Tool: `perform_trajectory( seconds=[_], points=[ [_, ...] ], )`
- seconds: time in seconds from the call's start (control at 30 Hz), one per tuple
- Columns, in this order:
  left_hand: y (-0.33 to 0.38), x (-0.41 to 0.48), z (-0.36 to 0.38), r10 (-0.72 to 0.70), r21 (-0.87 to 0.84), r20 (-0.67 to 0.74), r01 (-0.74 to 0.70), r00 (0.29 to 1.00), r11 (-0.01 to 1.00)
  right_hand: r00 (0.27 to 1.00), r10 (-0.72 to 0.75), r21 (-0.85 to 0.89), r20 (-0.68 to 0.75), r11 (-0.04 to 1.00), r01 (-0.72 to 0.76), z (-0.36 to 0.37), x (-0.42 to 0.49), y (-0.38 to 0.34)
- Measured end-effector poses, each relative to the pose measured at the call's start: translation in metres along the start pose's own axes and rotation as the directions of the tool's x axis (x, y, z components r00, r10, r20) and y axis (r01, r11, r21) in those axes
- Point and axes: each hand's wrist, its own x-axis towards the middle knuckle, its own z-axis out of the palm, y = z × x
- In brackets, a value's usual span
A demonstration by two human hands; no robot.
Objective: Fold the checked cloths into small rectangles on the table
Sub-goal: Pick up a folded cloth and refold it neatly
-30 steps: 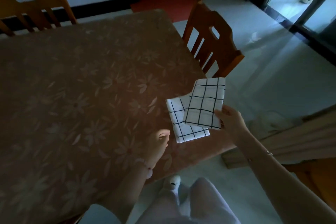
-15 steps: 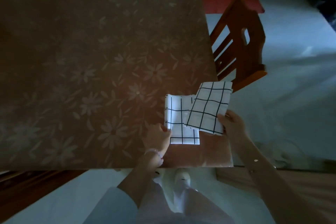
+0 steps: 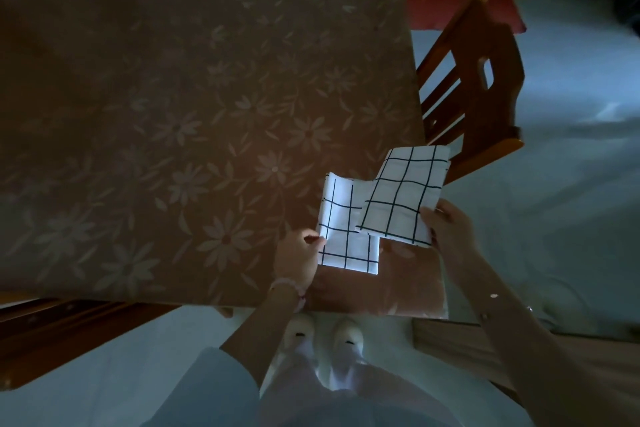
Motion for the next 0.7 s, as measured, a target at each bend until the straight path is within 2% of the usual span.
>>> perform_trajectory(
  seconds=[0.13,0.3,0.37,0.43,0.53,0.63,0.7],
  points=[
    [-0.008,0.005,-0.001,0.084,-0.01,0.025,-0.083,0.996,0.996,1.0,0.001,-0.01,-0.01,1.0,-0.001,0.001,-0.004,-0.001],
    [-0.007,0.005,-0.002,0.168,-0.043,-0.125,-0.174,0.978,0.984,1.0,0.0,0.001,-0.018,1.0,0.0,0.0,-0.014,-0.005],
    [0.003,0.003,-0.006,0.229,-0.137,-0.127,-0.246,0.965,0.96,1.0,-0.017,-0.014,-0.009,1.0,0.017,0.003,-0.019,-0.01],
    [0.019,-0.002,-0.014,0.28,-0.277,-0.058,-0.285,0.958,0.918,0.999,-0.054,-0.084,0.004,0.995,0.055,0.009,-0.022,-0.013],
    [0.045,-0.016,-0.027,0.356,-0.433,0.156,-0.261,0.921,0.863,0.994,-0.081,-0.14,0.074,0.986,0.091,0.024,-0.028,-0.021],
    [0.061,-0.03,-0.032,0.338,-0.586,0.297,-0.109,0.893,0.803,0.972,-0.139,-0.18,0.19,0.968,0.174,0.041,-0.039,-0.027],
    [0.066,-0.036,-0.035,0.289,-0.695,0.332,0.026,0.898,0.718,0.952,-0.166,-0.22,0.258,0.949,0.225,0.052,-0.047,-0.026]
  ],
)
